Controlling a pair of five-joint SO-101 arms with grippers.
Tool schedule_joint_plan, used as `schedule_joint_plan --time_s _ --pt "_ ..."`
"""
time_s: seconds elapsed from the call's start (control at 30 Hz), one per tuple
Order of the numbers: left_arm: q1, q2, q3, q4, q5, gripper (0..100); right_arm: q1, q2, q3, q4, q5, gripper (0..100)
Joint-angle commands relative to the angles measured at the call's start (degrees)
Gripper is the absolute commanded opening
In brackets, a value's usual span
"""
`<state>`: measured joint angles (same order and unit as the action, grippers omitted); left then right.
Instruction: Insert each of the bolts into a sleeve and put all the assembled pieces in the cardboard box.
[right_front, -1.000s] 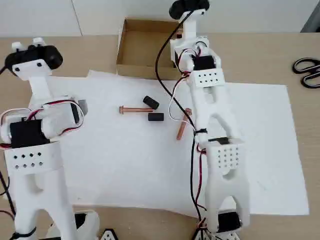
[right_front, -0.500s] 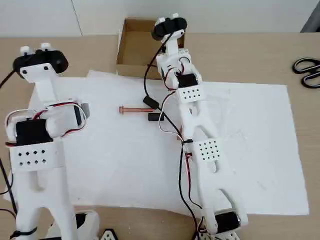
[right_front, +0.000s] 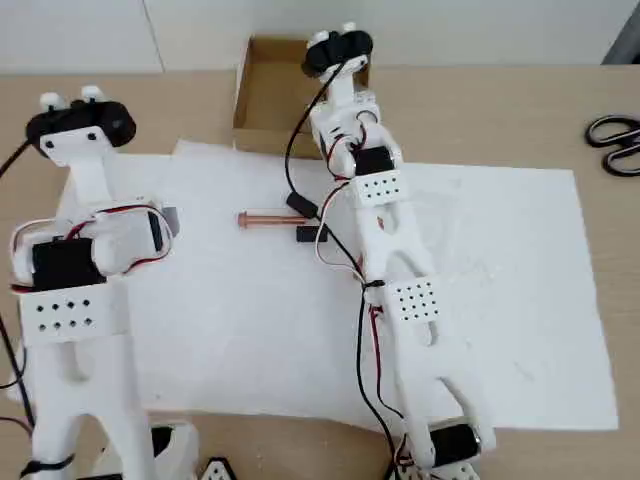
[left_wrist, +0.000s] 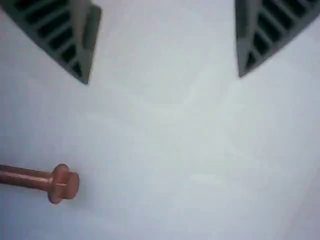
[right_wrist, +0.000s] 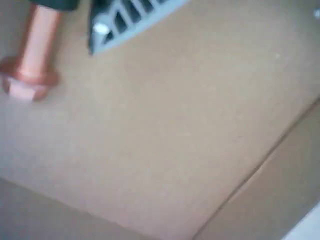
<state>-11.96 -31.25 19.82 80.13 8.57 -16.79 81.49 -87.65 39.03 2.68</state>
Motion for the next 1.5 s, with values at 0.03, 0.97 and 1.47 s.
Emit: schedule_joint_plan --time_s 0.03,0.97,1.47 --pt "0.1 -0.4 -0.3 -1.2 -0.5 18 -0.1 -1.6 -3.2 -1.5 0.5 25.3" --pt "0.1 -0.6 -0.6 -1.2 -0.3 18 1.6 -32.5 -4.0 61.1 0.6 26.7" --pt "-0.2 -0.6 -0.5 -0.9 -0.3 18 -2.9 -70.4 38.9 61.1 0.6 26.6"
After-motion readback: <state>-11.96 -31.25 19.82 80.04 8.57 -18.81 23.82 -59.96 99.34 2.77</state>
